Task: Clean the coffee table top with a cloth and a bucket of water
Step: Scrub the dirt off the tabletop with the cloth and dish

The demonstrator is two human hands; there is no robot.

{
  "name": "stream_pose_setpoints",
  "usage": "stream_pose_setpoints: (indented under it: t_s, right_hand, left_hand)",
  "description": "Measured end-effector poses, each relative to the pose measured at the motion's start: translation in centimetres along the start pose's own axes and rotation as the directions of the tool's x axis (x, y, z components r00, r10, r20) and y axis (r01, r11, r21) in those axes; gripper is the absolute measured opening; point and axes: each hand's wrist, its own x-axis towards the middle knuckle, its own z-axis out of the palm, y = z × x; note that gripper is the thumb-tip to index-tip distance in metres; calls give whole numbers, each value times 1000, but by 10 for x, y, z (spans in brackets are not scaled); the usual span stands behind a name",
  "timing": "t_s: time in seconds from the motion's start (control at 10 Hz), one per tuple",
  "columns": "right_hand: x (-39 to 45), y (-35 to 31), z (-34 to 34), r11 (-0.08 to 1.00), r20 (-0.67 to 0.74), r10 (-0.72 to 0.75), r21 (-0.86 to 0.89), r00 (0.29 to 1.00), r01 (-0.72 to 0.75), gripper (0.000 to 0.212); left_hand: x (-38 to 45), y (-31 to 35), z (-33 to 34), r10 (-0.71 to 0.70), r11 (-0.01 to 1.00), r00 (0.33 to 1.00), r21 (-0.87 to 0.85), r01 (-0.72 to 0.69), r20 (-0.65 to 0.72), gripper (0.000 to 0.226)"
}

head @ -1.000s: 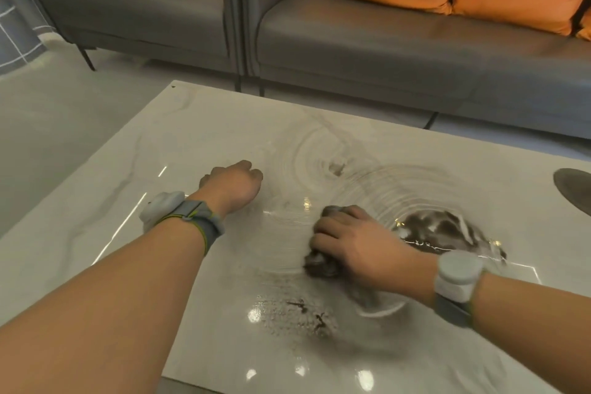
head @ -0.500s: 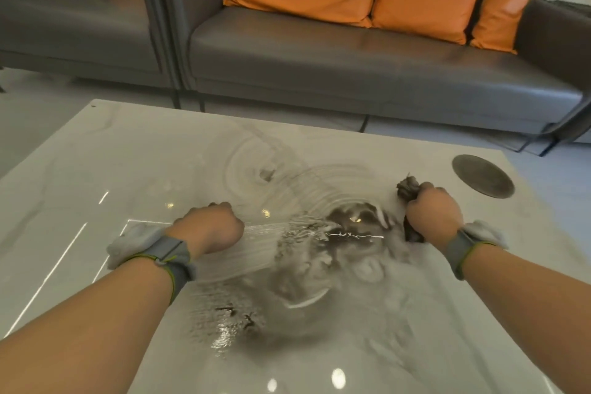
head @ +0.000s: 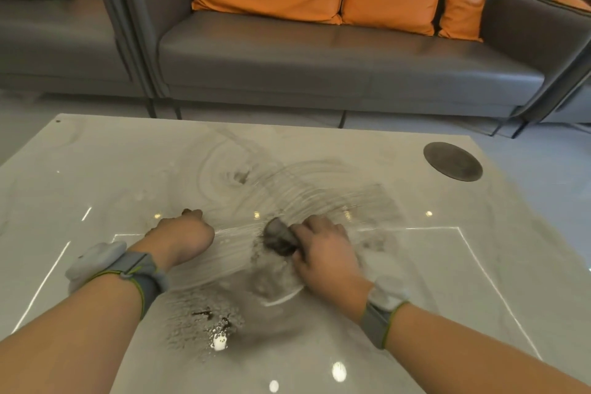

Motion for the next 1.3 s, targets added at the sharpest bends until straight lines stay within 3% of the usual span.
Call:
stream_pose_setpoints:
  t_s: [0.1,0.2,0.3,0.4,0.5,0.6,0.7,0.8,0.9,1.0,1.1,1.2,1.3]
  right_hand:
    - [-4,-2,-4,989,17,-130,78,991,128,42]
    - [11,33,-17,996,-84,30,88,996,-23,36]
    - [35,88,-24,931,-136,365,54,921,-361,32]
    - [45,129,-18,757,-63,650,-42,758,-652,33]
    - [52,137,-6,643,-34,765,-22,644,-765,35]
    - [68,101,4,729,-42,685,35,728,-684,37]
    - [70,44,11,900,-48,437,39,898,-435,38]
    - [53,-7,14,994,-34,91,55,995,-89,40]
    - [18,-32,11,978,-26,-193,72,981,195,40]
    - [-20,-23,6,945,-40,-313,91,949,316,36]
    - [-40,13,-8,955,5,-298,15,955,298,39]
    - [-48,62,-25,998,-30,-33,-56,999,31,40]
    - [-59,108,-42,933,-140,345,-54,928,-355,36]
  left_hand:
    - [2,3,-1,-9,989,1000,-151,10,8,49]
    - [-3,3,-5,-32,981,999,-190,34,13,52]
    - [-6,0,0,-19,997,1000,-75,19,10,38]
    - [-9,3,2,-36,999,999,8,35,33,45]
    - [-10,8,-1,-49,998,997,34,47,67,57]
    - [-4,10,0,-54,998,995,39,51,84,62]
    - [-5,13,0,-57,997,993,58,51,99,68]
    - [-3,13,-1,-54,997,994,62,48,91,67]
    - [-9,17,-3,-14,995,996,105,4,93,61]
    - [-18,23,-7,38,979,998,196,-48,53,47]
    - [-20,22,-8,61,956,995,282,-80,77,43]
    - [-17,18,-6,86,954,993,279,-106,84,44]
    - [-10,14,-6,66,962,991,258,-95,118,48]
